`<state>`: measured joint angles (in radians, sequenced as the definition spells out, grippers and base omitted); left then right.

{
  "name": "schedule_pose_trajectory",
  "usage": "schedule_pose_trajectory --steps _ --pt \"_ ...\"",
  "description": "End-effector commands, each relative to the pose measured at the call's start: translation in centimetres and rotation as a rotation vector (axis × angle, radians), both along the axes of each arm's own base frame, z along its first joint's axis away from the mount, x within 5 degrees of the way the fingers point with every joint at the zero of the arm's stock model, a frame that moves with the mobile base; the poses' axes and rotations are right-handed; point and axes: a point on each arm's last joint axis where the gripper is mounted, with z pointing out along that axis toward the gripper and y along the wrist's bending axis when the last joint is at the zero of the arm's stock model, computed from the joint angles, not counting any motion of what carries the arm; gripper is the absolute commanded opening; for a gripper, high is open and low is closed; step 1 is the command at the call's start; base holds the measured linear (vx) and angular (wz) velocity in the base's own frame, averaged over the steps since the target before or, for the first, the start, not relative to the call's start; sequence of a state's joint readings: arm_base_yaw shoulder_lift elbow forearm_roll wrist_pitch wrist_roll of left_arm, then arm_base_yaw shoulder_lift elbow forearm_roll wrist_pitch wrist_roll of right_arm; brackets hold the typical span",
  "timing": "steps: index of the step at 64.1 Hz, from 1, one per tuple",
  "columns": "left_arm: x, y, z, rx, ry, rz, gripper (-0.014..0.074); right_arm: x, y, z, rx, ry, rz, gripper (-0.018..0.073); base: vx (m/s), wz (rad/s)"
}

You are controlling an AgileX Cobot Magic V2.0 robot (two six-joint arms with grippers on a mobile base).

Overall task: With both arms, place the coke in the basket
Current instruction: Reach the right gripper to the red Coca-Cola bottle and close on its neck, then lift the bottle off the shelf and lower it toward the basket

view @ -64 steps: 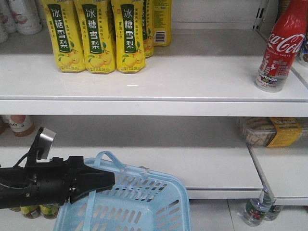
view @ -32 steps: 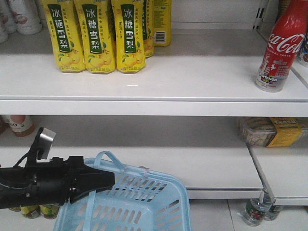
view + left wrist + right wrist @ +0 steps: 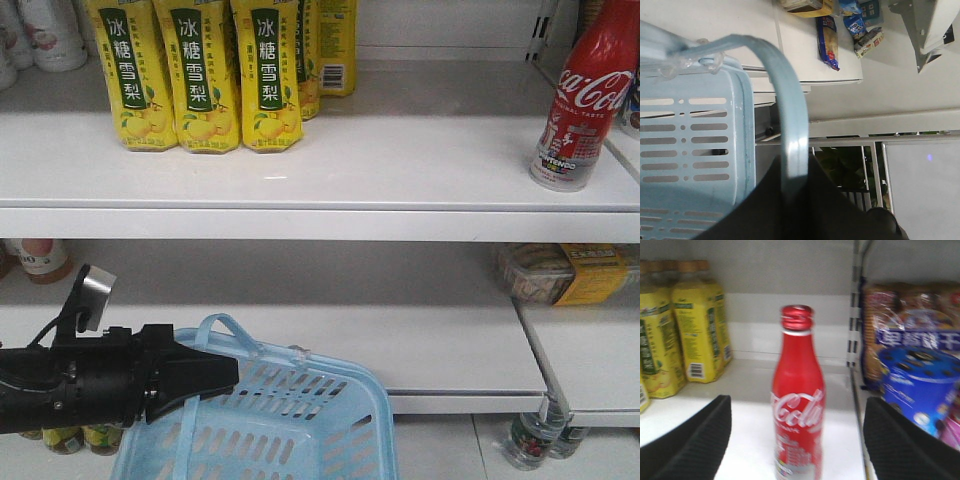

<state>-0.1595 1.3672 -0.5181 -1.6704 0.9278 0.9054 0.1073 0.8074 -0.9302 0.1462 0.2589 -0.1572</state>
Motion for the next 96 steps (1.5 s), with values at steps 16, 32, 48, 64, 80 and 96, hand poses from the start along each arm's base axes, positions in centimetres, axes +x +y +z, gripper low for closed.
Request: schedule_pose_trajectory --steps 16,32,48,64,80,96 --pt "0.1 -0.3 2.1 -0.120 -0.043 0.010 -0.0006 4.6 1.0 2.3 -0.008 -0.124 0.007 0.0524 0.00 0.00" --pt "0.1 -0.3 2.1 -0.120 -0.043 0.010 -0.0006 8.0 1.2 1.2 -0.004 -0.153 -0.014 0.0524 0.00 0.00" --pt "0.1 -0.3 2.1 -0.120 -0.043 0.010 -0.0006 9.6 1.3 0.8 -0.005 -0.212 -0.031 0.0450 0.00 0.00" --pt "0.1 -0.3 2.1 -0.120 -0.043 0.010 -0.0006 9.8 1.3 0.7 -0.003 -0.205 -0.031 0.0142 0.00 0.00" --pt "0.1 -0.3 2.1 -0.120 -0.043 0.010 -0.0006 8.3 1.2 1.2 -0.007 -0.172 -0.019 -0.0010 0.00 0.00" --pt "0.1 -0.3 2.1 -0.120 -0.043 0.010 -0.0006 4.1 0.8 3.3 -0.042 -0.208 -0.006 -0.0009 0.00 0.00"
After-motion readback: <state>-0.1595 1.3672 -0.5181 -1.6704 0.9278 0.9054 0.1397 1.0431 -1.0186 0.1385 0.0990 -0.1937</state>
